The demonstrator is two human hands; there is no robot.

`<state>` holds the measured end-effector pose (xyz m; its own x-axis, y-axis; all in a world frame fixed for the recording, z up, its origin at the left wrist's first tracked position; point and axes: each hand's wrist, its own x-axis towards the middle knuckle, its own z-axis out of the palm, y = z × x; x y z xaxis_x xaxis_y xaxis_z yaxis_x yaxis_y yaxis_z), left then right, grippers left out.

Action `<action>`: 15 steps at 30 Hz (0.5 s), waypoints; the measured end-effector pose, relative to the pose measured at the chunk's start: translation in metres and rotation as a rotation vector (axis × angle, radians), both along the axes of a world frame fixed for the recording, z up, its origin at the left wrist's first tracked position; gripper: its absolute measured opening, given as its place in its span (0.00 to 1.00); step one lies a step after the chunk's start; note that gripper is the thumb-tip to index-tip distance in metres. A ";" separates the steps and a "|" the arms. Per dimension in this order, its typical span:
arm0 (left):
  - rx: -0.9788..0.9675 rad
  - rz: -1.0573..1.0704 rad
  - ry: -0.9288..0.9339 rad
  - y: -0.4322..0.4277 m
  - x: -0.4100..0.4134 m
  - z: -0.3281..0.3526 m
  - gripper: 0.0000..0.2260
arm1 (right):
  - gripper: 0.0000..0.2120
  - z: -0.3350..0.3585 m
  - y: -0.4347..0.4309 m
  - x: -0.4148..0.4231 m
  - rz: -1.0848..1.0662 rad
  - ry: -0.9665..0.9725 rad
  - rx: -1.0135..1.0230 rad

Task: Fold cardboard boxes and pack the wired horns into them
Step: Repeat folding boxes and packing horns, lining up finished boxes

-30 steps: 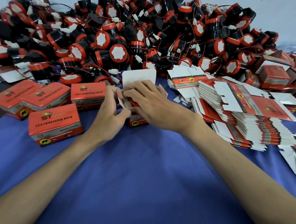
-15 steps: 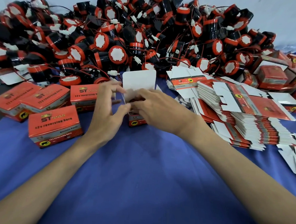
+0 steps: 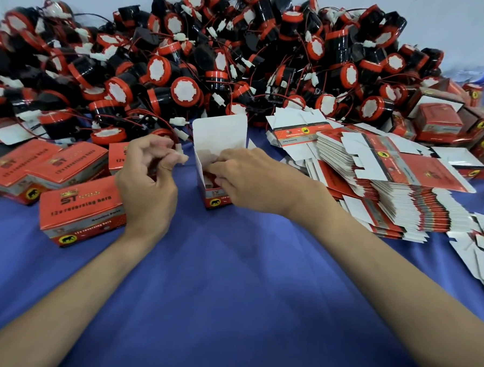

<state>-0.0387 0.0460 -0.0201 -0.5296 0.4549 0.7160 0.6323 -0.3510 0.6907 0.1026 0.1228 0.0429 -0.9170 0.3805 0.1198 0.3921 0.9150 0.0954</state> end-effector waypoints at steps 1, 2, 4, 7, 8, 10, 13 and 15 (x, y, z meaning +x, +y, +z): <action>-0.003 -0.010 0.003 0.000 0.001 0.001 0.06 | 0.14 0.000 0.000 0.000 -0.005 0.003 0.002; -0.008 -0.021 -0.002 0.000 0.001 0.001 0.07 | 0.14 0.000 0.000 0.000 -0.007 0.002 0.006; -0.009 -0.034 -0.041 -0.001 0.003 0.004 0.09 | 0.14 0.000 0.002 0.000 -0.009 -0.014 0.007; -0.018 0.002 -0.012 -0.002 0.002 0.005 0.13 | 0.13 0.005 0.005 0.003 -0.026 -0.067 -0.039; -0.023 0.009 0.001 -0.002 0.001 0.004 0.13 | 0.13 0.007 0.006 0.005 -0.024 -0.079 -0.074; -0.031 0.020 0.014 -0.001 -0.001 0.002 0.12 | 0.11 0.011 0.006 0.006 -0.006 -0.101 -0.166; -0.031 0.027 0.010 -0.001 -0.002 0.000 0.11 | 0.10 0.018 0.009 0.011 0.028 -0.004 -0.199; -0.027 0.026 -0.010 -0.001 -0.001 0.002 0.09 | 0.13 0.028 0.017 0.018 -0.013 0.230 -0.116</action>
